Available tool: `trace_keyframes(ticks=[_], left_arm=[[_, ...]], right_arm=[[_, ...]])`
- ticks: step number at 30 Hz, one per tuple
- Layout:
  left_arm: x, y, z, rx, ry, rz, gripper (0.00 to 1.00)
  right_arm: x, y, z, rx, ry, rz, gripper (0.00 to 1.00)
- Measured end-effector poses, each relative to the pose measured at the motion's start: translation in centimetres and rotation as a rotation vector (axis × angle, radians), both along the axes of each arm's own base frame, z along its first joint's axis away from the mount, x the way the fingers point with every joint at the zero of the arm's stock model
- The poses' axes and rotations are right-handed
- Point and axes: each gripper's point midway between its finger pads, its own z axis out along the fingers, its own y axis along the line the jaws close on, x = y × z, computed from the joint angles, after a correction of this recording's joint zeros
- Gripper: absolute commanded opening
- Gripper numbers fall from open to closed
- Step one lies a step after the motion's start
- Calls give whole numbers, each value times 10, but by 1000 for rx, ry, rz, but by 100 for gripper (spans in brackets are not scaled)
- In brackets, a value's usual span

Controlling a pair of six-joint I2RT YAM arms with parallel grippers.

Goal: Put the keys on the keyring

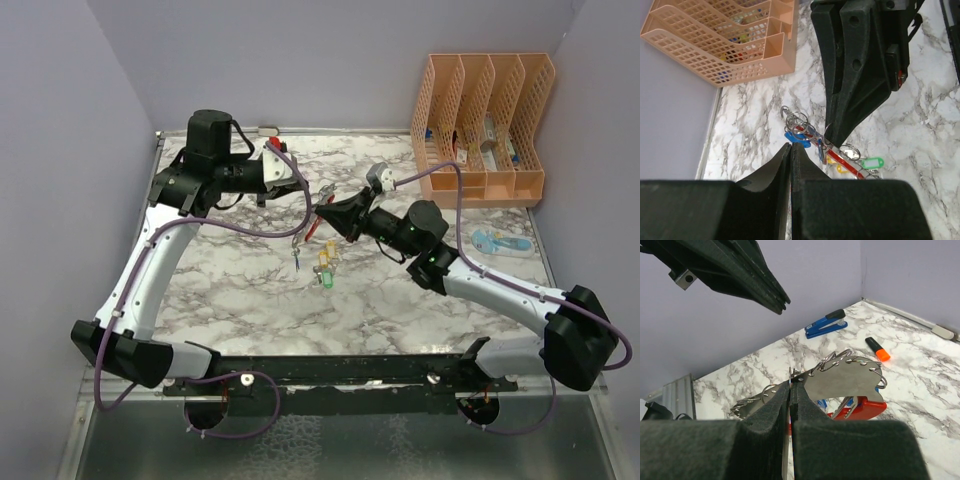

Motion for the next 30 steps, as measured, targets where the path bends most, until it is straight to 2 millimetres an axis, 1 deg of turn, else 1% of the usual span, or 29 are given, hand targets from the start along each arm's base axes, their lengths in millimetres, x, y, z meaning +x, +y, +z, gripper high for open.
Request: trace_keyframes(ticks=[5,7,10,12,15,17,19,21,23,26,30], left_arm=[[-2,-5,-4,-24,54,-39,6],[0,-9,-1,-43,75,-51,7],[7,-15,18,-90,80,-59,7],[13,-20,34,-127,72,-56,7],[18,-23,55,-178,63,-46,7],[19,-25,70,-226,70,-41,7],[21,-28,82,-270,79,-36,7],[24,-29,88,-315,108,-28,6],[26,-28,91,-357,143,-17,6],[30,-21,93,-447,211,-15,6],[29,-5,94,-576,257,-47,6]], right_arm=[[-1,1,5,32,16,5,1],[-2,1,10,51,14,7,1],[-2,1,16,69,5,10,1],[-2,1,24,80,-7,10,1],[-2,1,42,112,-40,10,1],[-3,-1,58,139,-73,9,1],[-3,-3,73,166,-105,3,1],[-3,-5,87,198,-136,-4,1],[-3,-7,98,224,-160,-15,1],[0,-11,109,257,-185,-35,1],[5,-14,115,282,-195,-60,1]])
